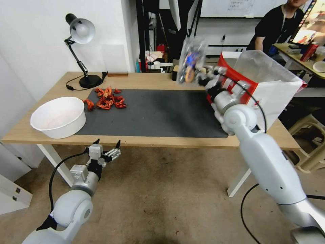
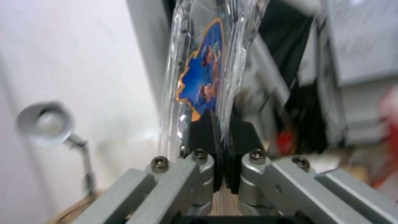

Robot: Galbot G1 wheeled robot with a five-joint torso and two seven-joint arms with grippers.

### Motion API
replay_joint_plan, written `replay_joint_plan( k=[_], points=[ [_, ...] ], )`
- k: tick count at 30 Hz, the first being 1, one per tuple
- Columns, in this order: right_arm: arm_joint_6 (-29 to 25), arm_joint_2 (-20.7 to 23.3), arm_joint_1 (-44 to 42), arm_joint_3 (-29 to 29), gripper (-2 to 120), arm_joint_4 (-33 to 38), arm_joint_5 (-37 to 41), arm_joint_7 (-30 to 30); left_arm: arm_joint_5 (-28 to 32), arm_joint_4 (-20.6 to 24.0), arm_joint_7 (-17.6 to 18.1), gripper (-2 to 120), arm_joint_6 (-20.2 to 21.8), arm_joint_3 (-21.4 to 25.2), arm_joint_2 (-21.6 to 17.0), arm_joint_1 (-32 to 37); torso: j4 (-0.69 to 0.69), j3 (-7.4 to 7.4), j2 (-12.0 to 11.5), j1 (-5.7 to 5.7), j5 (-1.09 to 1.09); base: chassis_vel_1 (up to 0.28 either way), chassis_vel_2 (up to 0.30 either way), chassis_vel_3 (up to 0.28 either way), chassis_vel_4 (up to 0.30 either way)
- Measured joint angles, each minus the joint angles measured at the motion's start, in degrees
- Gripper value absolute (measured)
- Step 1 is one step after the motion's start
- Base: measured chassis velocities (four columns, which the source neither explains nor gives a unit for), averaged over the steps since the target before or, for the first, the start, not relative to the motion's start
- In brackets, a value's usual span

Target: Close the takeout container lid, then place the container into the takeout bag.

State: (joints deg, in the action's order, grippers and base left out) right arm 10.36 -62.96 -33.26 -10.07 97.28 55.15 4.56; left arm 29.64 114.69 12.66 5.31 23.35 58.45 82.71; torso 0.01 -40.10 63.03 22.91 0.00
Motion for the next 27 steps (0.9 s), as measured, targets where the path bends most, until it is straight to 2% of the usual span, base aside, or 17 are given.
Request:
replay_joint_plan(
  k=[2,4,5,6,7,8,10,11,13,17,19,21,22,24,27],
  points=[
    [-6.26,2.36,0.56,-1.22,0,1.92,-5.51,1.79,-0.12,-0.34,-0.61,100,-0.45,0.01,0.77,0.39,0.01,0.0,0.0,0.0,0.01,0.0,0.0,0.0,0.0],
    [-7.72,4.05,0.78,-2.36,0,3.4,-8.44,3.68,-0.25,-0.6,-0.88,100,-0.71,-0.07,1.19,0.42,-0.02,0.0,0.0,0.0,0.02,0.0,0.0,0.0,0.0],
    [-7.58,6.61,0.9,-4.03,0,5.4,-11.95,7.42,-0.43,-1.03,-1.03,100,-1.29,-0.35,1.66,0.47,-0.02,0.0,0.0,0.01,0.0,0.0,0.0,0.0,0.0],
    [-4.67,9.29,0.64,-5.92,0,7.16,-15.54,12.15,-0.43,-1.29,-1.13,100,-1.67,-0.52,1.96,0.69,-0.01,0.0,0.0,0.01,0.01,0.0,0.0,0.0,0.0],
    [-4.67,9.29,0.64,-5.92,0,7.16,-15.54,12.15,-0.43,-1.29,-1.13,100,-1.67,-0.52,1.96,0.69,-0.01,0.0,0.0,0.01,0.01,0.0,0.0,0.0,0.0],
    [-1.78,11.39,0.02,-7.55,0,8.58,-17.45,16.19,-0.34,-1.47,-1.25,100,-2.05,-0.59,2.17,0.81,-0.01,0.0,0.0,0.01,0.01,0.0,0.0,0.0,0.0],
    [2.03,13.96,-1.08,-10.08,0,10.16,-17.31,20.16,-0.2,-1.69,-1.35,100,-2.51,-0.64,2.38,0.91,-0.03,0.0,0.0,0.01,0.02,0.0,0.0,0.0,0.0],
    [2.03,13.96,-1.08,-10.08,0,10.16,-17.31,20.16,-0.2,-1.69,-1.35,100,-2.51,-0.64,2.38,0.91,-0.03,0.0,0.0,0.01,0.02,0.0,0.0,0.0,0.0],
    [5.46,16.41,-2.65,-12.85,0,11.39,-14.68,22.98,0.37,-1.68,-1.36,100,-2.6,-0.79,2.47,1.03,-0.04,0.0,0.0,0.0,0.01,0.0,0.0,0.0,0.0],
    [7.18,17.52,-4.32,-14.86,0,12.05,-10.96,24.67,0.69,-1.63,-1.3,100,-2.59,-0.97,2.68,0.84,-0.01,0.0,0.0,0.0,0.0,0.0,0.0,0.0,0.0],
    [7.8,17.55,-5.64,-16.26,11,12.11,-7.61,24.58,0.79,-1.23,-1.15,100,-2.12,-1.22,2.84,0.76,-0.01,-0.01,0.0,0.01,0.02,0.0,0.0,0.0,0.0],
    [8.07,17.4,-5.94,-16.55,14,12.1,-6.03,24.45,0.76,-1.08,-1.11,100,-1.94,-1.38,2.89,0.77,-0.01,-0.01,0.0,0.0,0.01,0.0,0.0,0.0,0.0],
    [8.26,17.19,-6.16,-16.76,22,11.84,-5.09,24.28,0.66,-1.0,-1.08,100,-1.82,-1.45,2.93,0.82,-0.01,-0.01,0.0,0.01,0.0,0.0,0.0,0.0,0.0],
    [8.35,16.96,-6.33,-16.9,26,11.46,-4.83,24.04,0.6,-0.99,-0.97,100,-1.75,-1.45,2.95,0.87,0.0,-0.01,0.0,0.01,0.01,0.0,0.0,0.0,0.0],
    [8.47,16.46,-6.81,-17.06,39,10.63,-5.45,23.32,0.58,-0.99,-0.69,100,-1.73,-1.36,3.0,0.95,-0.01,-0.01,0.0,0.01,0.0,0.0,0.0,0.0,0.0]
  ],
)
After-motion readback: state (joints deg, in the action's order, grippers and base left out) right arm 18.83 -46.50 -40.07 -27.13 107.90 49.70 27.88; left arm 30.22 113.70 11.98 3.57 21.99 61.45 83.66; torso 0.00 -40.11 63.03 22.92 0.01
